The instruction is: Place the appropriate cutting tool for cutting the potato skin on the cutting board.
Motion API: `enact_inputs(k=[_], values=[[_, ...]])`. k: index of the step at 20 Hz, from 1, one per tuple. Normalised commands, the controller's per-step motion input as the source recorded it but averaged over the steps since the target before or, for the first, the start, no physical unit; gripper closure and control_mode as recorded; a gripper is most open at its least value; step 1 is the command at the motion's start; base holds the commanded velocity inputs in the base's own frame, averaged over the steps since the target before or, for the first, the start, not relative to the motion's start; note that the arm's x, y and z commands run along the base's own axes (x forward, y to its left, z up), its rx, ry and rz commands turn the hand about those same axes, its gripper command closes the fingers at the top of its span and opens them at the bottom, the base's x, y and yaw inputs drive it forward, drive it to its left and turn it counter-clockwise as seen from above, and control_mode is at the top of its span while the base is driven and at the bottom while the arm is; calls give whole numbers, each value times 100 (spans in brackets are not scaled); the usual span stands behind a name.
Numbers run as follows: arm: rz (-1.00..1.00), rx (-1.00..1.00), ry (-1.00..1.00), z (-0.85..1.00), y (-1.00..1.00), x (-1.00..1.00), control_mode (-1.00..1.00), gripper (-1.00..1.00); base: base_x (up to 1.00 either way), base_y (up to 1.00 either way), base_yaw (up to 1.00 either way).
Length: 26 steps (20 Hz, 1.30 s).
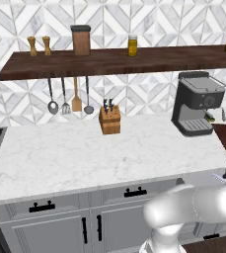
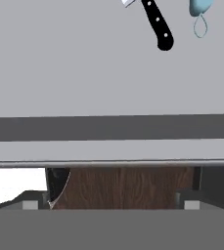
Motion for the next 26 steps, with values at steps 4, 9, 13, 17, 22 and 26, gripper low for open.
enact_inputs(k=[4, 9, 13, 17, 22, 26], values=[[0, 10, 0, -24, -15, 10, -100, -100, 0, 0, 0], [0, 8, 0, -16, 0, 21, -100, -100, 0, 0, 0], [0, 2, -1, -11, -1, 1, -100, -100, 0, 0, 0], [0, 0, 0, -50, 0, 0, -100, -100, 0, 0, 0], [0, 0, 0, -31, 0, 2, -100, -100, 0, 0, 0], [0, 0, 0, -30, -6, -11, -100, -100, 0, 0, 0]])
